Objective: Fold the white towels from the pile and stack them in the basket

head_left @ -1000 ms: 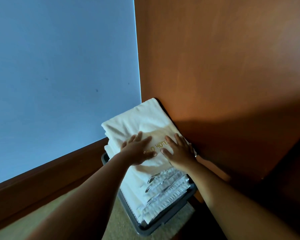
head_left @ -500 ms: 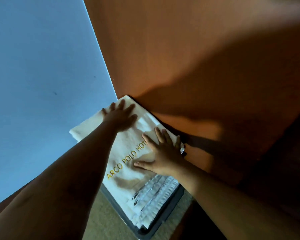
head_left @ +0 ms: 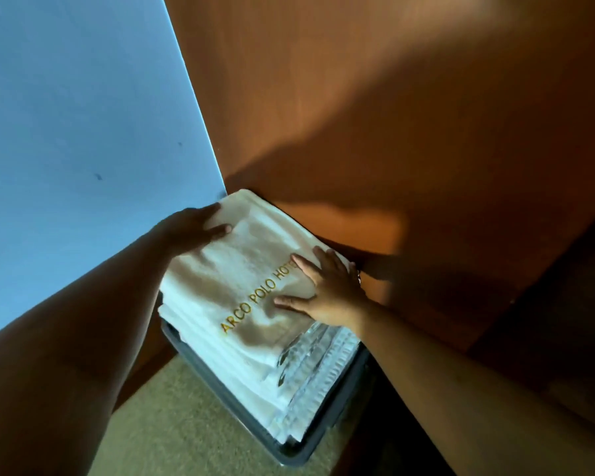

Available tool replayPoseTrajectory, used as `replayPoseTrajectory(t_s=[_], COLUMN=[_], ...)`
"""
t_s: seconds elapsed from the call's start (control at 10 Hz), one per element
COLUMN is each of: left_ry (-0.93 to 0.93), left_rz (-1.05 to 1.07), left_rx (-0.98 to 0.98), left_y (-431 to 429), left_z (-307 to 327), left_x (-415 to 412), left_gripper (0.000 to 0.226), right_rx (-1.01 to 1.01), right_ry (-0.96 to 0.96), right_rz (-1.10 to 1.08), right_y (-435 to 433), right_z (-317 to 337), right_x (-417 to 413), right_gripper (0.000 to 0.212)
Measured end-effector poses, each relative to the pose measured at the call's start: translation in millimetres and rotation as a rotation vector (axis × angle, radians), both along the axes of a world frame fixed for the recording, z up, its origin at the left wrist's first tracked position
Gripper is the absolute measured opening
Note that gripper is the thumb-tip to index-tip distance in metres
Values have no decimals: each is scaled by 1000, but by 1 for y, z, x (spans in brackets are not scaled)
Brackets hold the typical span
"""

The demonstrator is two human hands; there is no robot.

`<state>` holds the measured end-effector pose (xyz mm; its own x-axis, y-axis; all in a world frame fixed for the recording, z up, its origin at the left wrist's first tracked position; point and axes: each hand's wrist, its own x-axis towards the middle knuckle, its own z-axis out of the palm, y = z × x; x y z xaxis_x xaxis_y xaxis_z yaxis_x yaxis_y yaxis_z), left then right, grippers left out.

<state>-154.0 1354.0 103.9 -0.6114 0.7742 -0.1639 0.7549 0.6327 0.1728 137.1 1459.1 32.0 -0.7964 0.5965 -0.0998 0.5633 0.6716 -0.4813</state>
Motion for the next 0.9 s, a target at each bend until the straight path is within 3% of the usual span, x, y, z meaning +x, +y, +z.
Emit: replayPoseTrajectory(t_s=[0.1,0.2,0.3,0.4,0.6,0.7,0.8,0.9], left_ry=[-131,-486,-916,-1042,-1070,-1090,-1041,-875], left_rz=[321,661,806,863,820,766,754,702], left_rx=[153,604,788,928,859,809,809,858], left_y=[-58,-93,-100,-95,-104,-111,-124,-150], left_z=[3,-17,-48,-65,-61,-51,-47,-61], left_x=[6,23,59,76,66,66,64,76], left_gripper=[102,88,76,77,86,69,63,45], right_rx=[-52,-555,-1104,-1143,-1128,-1175,-1115,-726], right_ry=[285,570,698,681,459,376,289,313], right_rz=[-386,-914,-993,-916,-903,-786,-725,-744], right_y=[-26,-49,-42,-38,-35,-36,-42,-51], right_z=[-12,-39,-58,-33,-27,-20,-7,-28], right_x=[7,0,-15,-25,-11,-6,6,29], right_gripper=[109,126,121,105,151,168,137,124])
